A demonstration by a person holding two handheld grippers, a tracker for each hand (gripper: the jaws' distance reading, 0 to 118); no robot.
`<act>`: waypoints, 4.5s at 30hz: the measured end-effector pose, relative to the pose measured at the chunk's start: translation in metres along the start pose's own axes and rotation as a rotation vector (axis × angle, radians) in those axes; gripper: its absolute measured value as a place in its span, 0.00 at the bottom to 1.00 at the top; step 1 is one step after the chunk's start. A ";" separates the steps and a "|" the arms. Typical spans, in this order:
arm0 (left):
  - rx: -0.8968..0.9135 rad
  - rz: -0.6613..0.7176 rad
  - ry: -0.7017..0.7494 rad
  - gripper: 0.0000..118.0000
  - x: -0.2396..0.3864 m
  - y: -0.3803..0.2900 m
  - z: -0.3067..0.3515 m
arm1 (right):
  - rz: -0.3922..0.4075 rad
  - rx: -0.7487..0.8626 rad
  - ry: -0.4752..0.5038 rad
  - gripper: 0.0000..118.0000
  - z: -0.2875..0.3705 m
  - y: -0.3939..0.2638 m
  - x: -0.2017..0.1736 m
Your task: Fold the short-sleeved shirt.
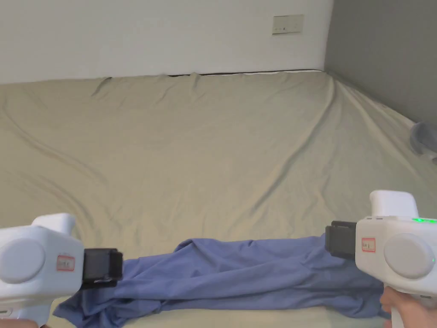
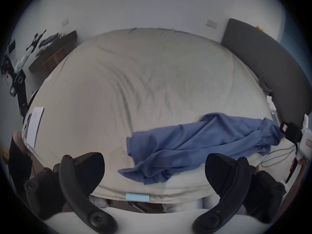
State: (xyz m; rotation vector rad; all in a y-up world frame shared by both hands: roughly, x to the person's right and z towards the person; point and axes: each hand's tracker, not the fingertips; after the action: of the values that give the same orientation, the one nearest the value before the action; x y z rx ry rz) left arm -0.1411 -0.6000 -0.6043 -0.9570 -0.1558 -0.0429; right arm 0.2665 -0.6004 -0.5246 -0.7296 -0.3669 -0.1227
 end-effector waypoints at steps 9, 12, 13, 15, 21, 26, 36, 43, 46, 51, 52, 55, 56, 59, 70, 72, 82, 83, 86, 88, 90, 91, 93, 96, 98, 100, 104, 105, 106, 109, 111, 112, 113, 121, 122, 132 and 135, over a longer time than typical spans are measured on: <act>0.088 0.085 -0.251 0.00 -0.023 -0.019 0.030 | 0.088 0.174 0.345 0.09 0.033 0.027 -0.055; 0.103 0.185 -0.201 0.00 -0.034 -0.028 0.023 | 0.102 0.152 0.401 0.09 0.028 0.031 -0.066; 0.086 0.205 -0.172 0.00 -0.039 -0.028 0.017 | 0.091 0.153 0.415 0.09 0.025 0.030 -0.069; 0.057 0.248 -0.149 0.00 -0.049 -0.028 0.003 | 0.077 0.140 0.440 0.08 0.018 0.031 -0.073; -0.025 0.422 -0.307 1.00 -0.070 -0.028 -0.045 | 0.066 0.068 0.474 0.08 -0.014 0.032 -0.078; -0.106 0.447 -0.253 1.00 -0.074 -0.027 -0.064 | 0.055 0.025 0.499 0.09 -0.023 0.034 -0.081; -0.230 0.181 -0.112 1.00 -0.022 -0.031 -0.110 | 0.044 -0.018 0.552 0.09 -0.024 0.033 -0.078; -0.274 0.102 -0.184 0.35 -0.028 -0.007 -0.078 | -0.005 -0.008 0.542 0.09 -0.014 0.036 -0.055; -0.267 0.254 -0.327 0.14 -0.035 0.000 -0.084 | -0.071 0.011 0.568 0.09 -0.011 0.040 -0.045; -0.314 0.187 -0.242 0.14 -0.012 0.005 -0.099 | -0.097 0.041 0.564 0.09 -0.005 0.042 -0.027; -0.309 0.175 -0.224 0.14 -0.006 0.009 -0.093 | -0.094 0.045 0.555 0.09 -0.005 0.042 -0.024; -0.248 0.051 -0.194 0.14 0.010 0.025 -0.079 | -0.096 0.052 0.503 0.09 -0.006 0.038 -0.013; -0.226 0.022 -0.192 0.14 0.018 0.032 -0.073 | -0.095 0.046 0.473 0.09 -0.008 0.036 -0.010; -0.141 -0.070 -0.241 0.14 0.062 0.046 -0.052 | -0.099 0.020 0.402 0.09 -0.014 0.029 0.001; -0.314 -0.282 -0.451 0.14 0.240 0.033 -0.121 | -0.175 -0.031 0.294 0.09 -0.020 0.011 0.047; -0.296 -0.316 -0.429 0.15 0.239 0.034 -0.132 | -0.167 -0.021 0.285 0.09 -0.015 0.011 0.051; -0.036 -0.159 -0.417 1.00 0.158 0.069 -0.053 | -0.182 -0.017 0.294 0.09 -0.025 0.012 0.043; -0.029 -0.161 -0.392 1.00 0.150 0.070 -0.051 | -0.187 -0.022 0.300 0.09 -0.026 0.011 0.041; -0.022 -0.157 -0.270 0.68 0.133 0.065 -0.050 | -0.176 -0.033 0.324 0.09 -0.025 0.009 0.036; -0.038 -0.204 -0.284 0.01 0.135 0.058 -0.053 | -0.173 -0.035 0.326 0.09 -0.024 0.010 0.034; -0.075 -0.183 -0.323 0.01 0.138 0.052 -0.059 | -0.172 -0.035 0.334 0.09 -0.023 0.010 0.033; -0.081 -0.160 -0.384 0.01 0.142 0.051 -0.065 | -0.173 -0.034 0.336 0.09 -0.022 0.010 0.033; -0.087 -0.188 -0.407 0.01 0.154 0.049 -0.071 | -0.174 -0.031 0.338 0.09 -0.022 0.010 0.034; -0.102 -0.273 -0.337 0.01 0.184 0.045 -0.090 | -0.174 -0.035 0.334 0.09 -0.021 0.010 0.036; -0.160 -0.274 -0.325 0.01 0.202 0.047 -0.107 | -0.173 -0.036 0.326 0.09 -0.020 0.009 0.039; -0.185 -0.272 -0.349 0.01 0.223 0.045 -0.122 | -0.174 -0.038 0.321 0.09 -0.020 0.010 0.041; -0.186 -0.436 -0.317 0.01 0.262 0.032 -0.134 | -0.179 -0.046 0.315 0.09 -0.023 0.010 0.046; -0.195 -0.433 -0.313 0.01 0.270 0.031 -0.138 | -0.180 -0.049 0.312 0.09 -0.024 0.010 0.046; -0.191 -0.444 -0.272 0.01 0.278 0.028 -0.139 | -0.181 -0.051 0.306 0.09 -0.024 0.009 0.046; -0.123 -0.620 -0.200 0.01 0.293 0.017 -0.136 | -0.179 -0.060 0.297 0.09 -0.027 0.007 0.046; -0.105 -0.674 -0.193 0.01 0.293 0.010 -0.138 | -0.183 -0.070 0.293 0.09 -0.030 0.006 0.044; -0.119 -0.620 -0.220 0.01 0.287 0.015 -0.136 | -0.187 -0.073 0.294 0.09 -0.029 0.005 0.044; -0.147 -0.547 -0.273 0.01 0.279 0.022 -0.133 | -0.187 -0.078 0.300 0.09 -0.029 0.005 0.043; -0.065 -0.043 -0.544 0.36 0.137 0.060 -0.091 | -0.195 -0.056 0.326 0.09 -0.027 0.007 0.043; -0.058 -0.020 -0.520 0.46 0.126 0.060 -0.090 | -0.199 -0.055 0.327 0.09 -0.027 0.007 0.043; -0.314 0.246 -0.701 1.00 0.080 0.036 -0.138 | -0.200 -0.051 0.365 0.09 -0.022 0.012 0.039; -0.328 0.235 -0.659 1.00 0.090 0.027 -0.138 | -0.190 -0.050 0.362 0.09 -0.021 0.013 0.040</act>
State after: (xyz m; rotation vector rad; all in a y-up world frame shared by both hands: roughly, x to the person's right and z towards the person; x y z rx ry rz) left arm -0.0341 -0.6942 -0.6902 -1.2857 -0.6569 0.4811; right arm 0.3125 -0.6037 -0.5327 -0.7046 -0.0864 -0.4379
